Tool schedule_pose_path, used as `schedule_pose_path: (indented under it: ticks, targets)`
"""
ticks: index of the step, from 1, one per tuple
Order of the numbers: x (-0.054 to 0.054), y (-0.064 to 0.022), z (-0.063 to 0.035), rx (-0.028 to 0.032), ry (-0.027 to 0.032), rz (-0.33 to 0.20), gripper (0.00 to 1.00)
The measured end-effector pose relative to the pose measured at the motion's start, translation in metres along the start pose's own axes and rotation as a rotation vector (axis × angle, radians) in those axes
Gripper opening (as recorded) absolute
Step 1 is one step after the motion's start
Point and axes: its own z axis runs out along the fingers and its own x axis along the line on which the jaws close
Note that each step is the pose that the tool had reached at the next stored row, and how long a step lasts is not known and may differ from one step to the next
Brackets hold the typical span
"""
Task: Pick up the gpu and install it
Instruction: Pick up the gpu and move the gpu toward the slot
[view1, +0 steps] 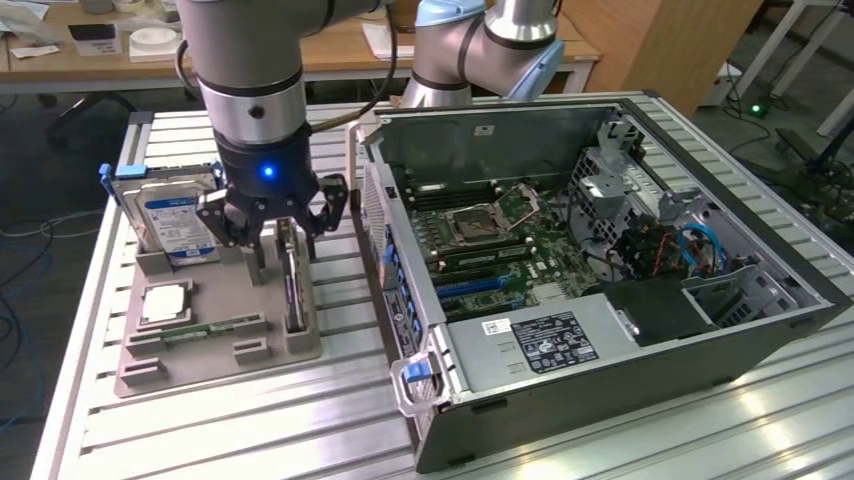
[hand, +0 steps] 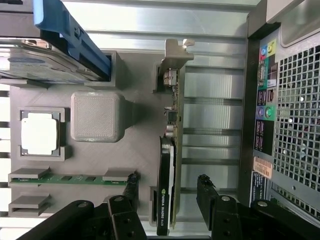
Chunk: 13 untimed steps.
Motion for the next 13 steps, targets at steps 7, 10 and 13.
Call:
schedule_pose_path:
  ticks: [7,10,13]
  targets:
    - [0.0,-0.0001,0.0026,-0.0001,-0.0001,0.0,0.59]
    - [0.0,-0.0001,0.004,0.0,0.0,0.0,0.59]
    - [0.0,-0.0001,0.0054,0.0,0.0001,0.0,0.59]
